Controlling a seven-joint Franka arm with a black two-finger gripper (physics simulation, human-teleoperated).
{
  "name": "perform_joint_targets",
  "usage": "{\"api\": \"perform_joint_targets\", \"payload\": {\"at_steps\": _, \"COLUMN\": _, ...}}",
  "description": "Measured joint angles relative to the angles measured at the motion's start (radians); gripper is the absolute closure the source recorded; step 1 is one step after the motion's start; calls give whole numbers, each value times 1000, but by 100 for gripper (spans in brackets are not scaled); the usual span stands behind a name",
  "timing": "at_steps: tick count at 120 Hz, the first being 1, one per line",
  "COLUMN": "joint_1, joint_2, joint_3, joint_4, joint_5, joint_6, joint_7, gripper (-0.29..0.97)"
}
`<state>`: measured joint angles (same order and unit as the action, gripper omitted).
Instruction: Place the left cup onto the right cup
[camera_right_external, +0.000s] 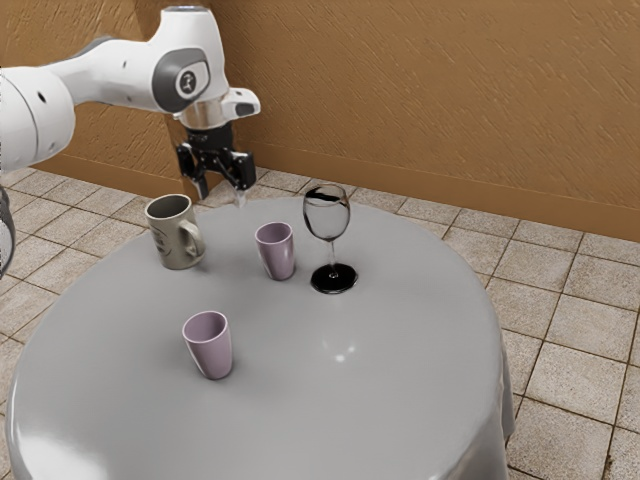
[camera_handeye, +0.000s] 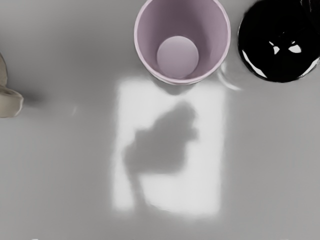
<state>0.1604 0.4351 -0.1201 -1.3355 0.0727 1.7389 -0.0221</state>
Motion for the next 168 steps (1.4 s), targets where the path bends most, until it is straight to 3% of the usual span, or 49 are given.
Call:
{"api": "perform_joint_targets", "payload": {"at_steps": 56, "joint_1": 49, "joint_2": 215, "joint_3": -50, "joint_4": 200, "joint_5": 13, "joint_6": -12, "joint_7": 15, "gripper": 12}}
{"api": "perform_joint_targets", "payload": {"at_steps": 99, "joint_1": 69, "joint_2": 389, "joint_3": -104, "joint_4": 354, "joint_5": 69, "joint_6": 12, "joint_7": 24, "gripper": 13}}
{"api": "perform_joint_targets", "payload": {"at_steps": 168, "joint_1": 94, "joint_2": 537, "joint_3": -172, "joint_4": 500, "joint_5": 176, "joint_6": 43, "joint_7": 35, "gripper": 14}}
